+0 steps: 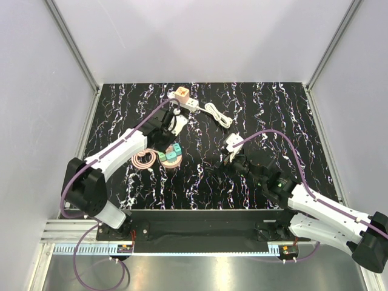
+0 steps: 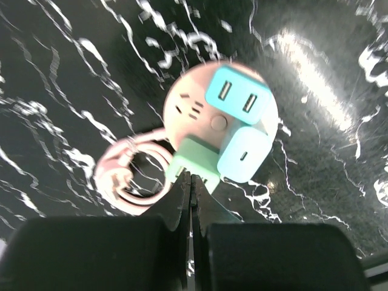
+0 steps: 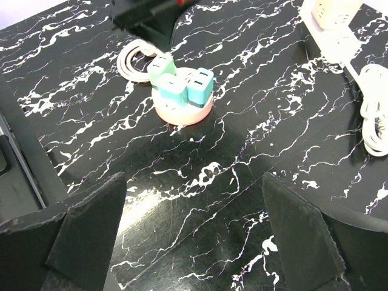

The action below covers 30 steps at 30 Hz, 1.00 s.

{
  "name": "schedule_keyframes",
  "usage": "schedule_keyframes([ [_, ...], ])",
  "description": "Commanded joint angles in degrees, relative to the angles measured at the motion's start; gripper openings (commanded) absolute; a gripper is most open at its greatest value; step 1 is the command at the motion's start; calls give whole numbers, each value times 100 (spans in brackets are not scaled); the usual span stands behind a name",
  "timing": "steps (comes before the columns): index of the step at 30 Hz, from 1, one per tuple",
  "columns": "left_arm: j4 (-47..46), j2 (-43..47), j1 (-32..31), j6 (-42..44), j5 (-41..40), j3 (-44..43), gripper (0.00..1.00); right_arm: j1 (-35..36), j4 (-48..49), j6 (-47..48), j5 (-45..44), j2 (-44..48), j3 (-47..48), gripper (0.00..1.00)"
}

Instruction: Insert the plug

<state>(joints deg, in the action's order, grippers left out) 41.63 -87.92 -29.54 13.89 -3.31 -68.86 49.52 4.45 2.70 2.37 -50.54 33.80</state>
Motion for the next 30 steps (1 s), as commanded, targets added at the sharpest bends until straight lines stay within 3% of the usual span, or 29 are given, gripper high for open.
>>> schedule_keyframes([
  [1, -234, -129, 36, -219, 84, 179, 0, 32, 56, -50, 35, 53, 276, 100],
  [12, -261, -85, 36, -194, -81, 14, 0, 32, -128, -235, -9, 106, 443, 100],
  [16, -59, 414, 36, -194, -38, -285, 0, 32, -391, -778, -202, -43, 671, 100],
  [20, -154, 1048, 36, -255, 322, -488, 11, 32, -805, -1393, -807, -341, 1066, 100],
  [21, -224, 1179, 27, -307, 575, -505, 19, 32, -910, -1534, -782, -438, 1180, 100],
  [23, -566, 1566, 27, -465, 1312, -436, 21, 23, -1270, -2096, -808, -474, 1522, 100],
  [26, -1260, 2172, 27, -764, 2465, -15, 32, 32, -1604, -2826, -1184, -369, 1734, 100],
  [28, -1786, 2699, 27, -914, 2695, 390, 99, 23, -1973, -3125, -1466, -255, 1805, 100],
  [30, -2104, 3190, 27, -1028, 2756, 740, 99, 32, -2402, -3310, -1905, -158, 1919, 100],
])
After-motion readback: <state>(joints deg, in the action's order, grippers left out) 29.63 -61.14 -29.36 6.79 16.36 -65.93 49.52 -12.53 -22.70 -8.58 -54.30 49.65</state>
